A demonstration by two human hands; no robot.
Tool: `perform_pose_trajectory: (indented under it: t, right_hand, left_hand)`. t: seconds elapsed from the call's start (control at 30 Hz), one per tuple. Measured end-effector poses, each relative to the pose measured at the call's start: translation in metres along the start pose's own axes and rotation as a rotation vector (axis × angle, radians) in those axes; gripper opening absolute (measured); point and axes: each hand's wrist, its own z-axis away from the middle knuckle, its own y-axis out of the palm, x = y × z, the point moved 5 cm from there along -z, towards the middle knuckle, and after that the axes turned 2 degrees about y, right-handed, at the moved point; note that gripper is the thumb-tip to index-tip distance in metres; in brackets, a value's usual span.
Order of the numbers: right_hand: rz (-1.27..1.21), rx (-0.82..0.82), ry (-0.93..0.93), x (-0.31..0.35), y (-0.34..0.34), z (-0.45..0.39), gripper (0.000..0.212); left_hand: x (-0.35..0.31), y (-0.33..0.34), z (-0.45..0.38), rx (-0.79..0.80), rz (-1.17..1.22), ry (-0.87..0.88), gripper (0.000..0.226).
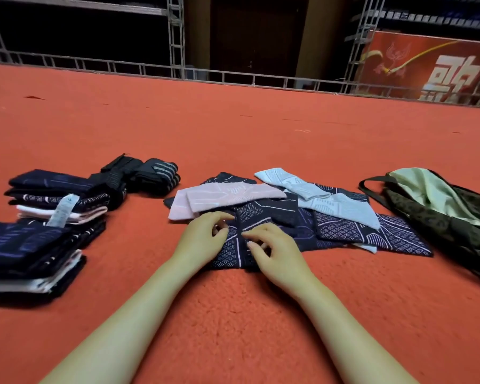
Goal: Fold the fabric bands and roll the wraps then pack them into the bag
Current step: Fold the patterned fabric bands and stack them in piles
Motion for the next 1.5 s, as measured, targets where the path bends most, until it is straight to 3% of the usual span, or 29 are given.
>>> perform_pose_trajectory:
  t: [0.1, 0.17, 0.27, 0.47, 0.77, 1.07, 1.2, 1.4, 1.5]
  right_hand:
    - [0.126, -0.144, 0.003, -0.012, -0.012, -0.003, 0.029]
    - [0.158, -0.179, 0.149, -0.026, -0.018, -0.004, 0.035]
    - [0.011, -0.183, 0.328, -0.038, -0.018, -0.004, 0.041]
    - [-0.056, -0.241, 0.299, -0.039, -0.017, -0.007, 0.03]
    - [0.075, -0.038, 0.302, -0.029, -0.008, -0.003, 0.052]
    - [-0.492, -0.198, 0.435, -0.031, -0.011, -0.006, 0.047]
    - [-0.632, -0.316, 0.363, -0.026, -0.021, -0.005, 0.041]
    - [-0.673, -0.197, 0.262, -0.01, -0.014, -0.005, 0.027]
    - [-0.581, -0.118, 0.221, -0.008, -0.007, -0.004, 0.03]
  left_hand:
    - [0.001, 0.001, 0.0, 0.012, 0.008, -0.017, 0.03]
    - [-0.002, 0.005, 0.001, 0.027, -0.002, -0.017, 0.03]
    - [-0.007, 0.011, 0.003, 0.032, 0.039, -0.032, 0.03]
    - [-0.007, 0.017, 0.002, 0.036, 0.124, -0.07, 0.044]
    - [-0.005, 0.02, 0.003, 0.084, -0.049, 0.018, 0.053]
    - [-0.008, 0.014, 0.005, -0.051, -0.026, 0.114, 0.051]
    - [-0.018, 0.017, 0.007, -0.042, -0.006, 0.16, 0.052]
    - [-0.02, 0.024, 0.007, 0.037, 0.273, -0.003, 0.039]
    - [-0.02, 0.025, 0.005, 0.047, 0.659, -0.198, 0.031]
